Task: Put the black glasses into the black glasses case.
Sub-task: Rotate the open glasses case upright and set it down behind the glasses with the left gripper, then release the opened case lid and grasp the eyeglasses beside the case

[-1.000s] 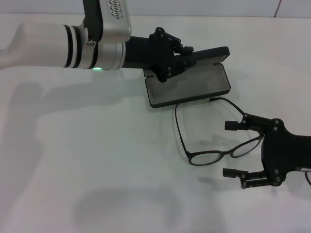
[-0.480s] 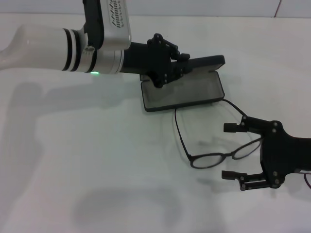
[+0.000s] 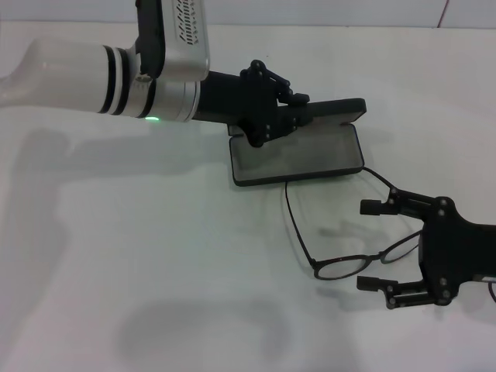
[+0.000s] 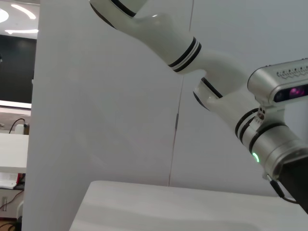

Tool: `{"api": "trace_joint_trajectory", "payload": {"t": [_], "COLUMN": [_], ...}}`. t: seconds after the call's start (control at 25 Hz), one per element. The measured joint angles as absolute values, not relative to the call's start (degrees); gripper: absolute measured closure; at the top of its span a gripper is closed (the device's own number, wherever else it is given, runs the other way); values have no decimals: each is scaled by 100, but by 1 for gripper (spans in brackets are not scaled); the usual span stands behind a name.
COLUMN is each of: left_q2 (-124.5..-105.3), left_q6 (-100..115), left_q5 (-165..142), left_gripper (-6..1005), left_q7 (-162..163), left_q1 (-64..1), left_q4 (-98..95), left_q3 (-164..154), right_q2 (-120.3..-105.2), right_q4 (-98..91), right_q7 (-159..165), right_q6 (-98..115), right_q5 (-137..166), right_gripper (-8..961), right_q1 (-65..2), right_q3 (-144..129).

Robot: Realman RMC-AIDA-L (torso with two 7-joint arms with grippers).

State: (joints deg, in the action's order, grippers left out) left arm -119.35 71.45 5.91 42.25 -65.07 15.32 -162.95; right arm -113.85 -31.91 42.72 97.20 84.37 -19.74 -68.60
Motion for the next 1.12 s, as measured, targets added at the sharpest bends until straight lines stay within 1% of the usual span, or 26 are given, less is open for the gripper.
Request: {"api": "trace_joint_trajectory", "payload": {"t": [0.4, 0.6, 0.72, 0.8, 0.92, 1.04, 1.12], "left_q2": [-11950, -11955, -11950, -11946, -11948, -11946, -11948], "left_q6": [7172, 7208, 7512, 7884, 8483, 8755, 8766], "left_q5": [428, 1000, 1551, 2047, 2843, 3520, 3863], "left_gripper": [750, 729, 584, 488, 419, 351, 352], "left_q7": [4263, 4330, 4348, 4409, 4495, 4559, 4600], "left_q1": [-6614, -6568, -6424, -6202, -5653, -4985, -4643], "left_q4": [1535, 1538, 1531, 1522, 1470, 1198, 1041], "left_q3": [-16295, -16295, -16295, -16295, -16295, -16290, -16288], "right_q2": [-11391, -11383, -11353, -11343, -11302, -11265, -11283], "right_q4": [-3191, -3191, -3191, -3253, -3685, -4982, -6059], "right_q7": [4255, 4254, 4288, 4393, 4975, 6353, 7287], "right_q6": [9721, 9721, 9721, 9721, 9729, 9758, 9937], "right_q5": [8437, 8438, 8437, 8438, 8645, 9596, 10426], "right_gripper": [81, 81, 81, 83, 85, 88, 89], "right_q1": [-1922, -1888, -1880, -1881, -1906, -1931, -1934], "right_q3": [-6855, -6844, -6734, -6634, -6556, -6552, -6552]}}
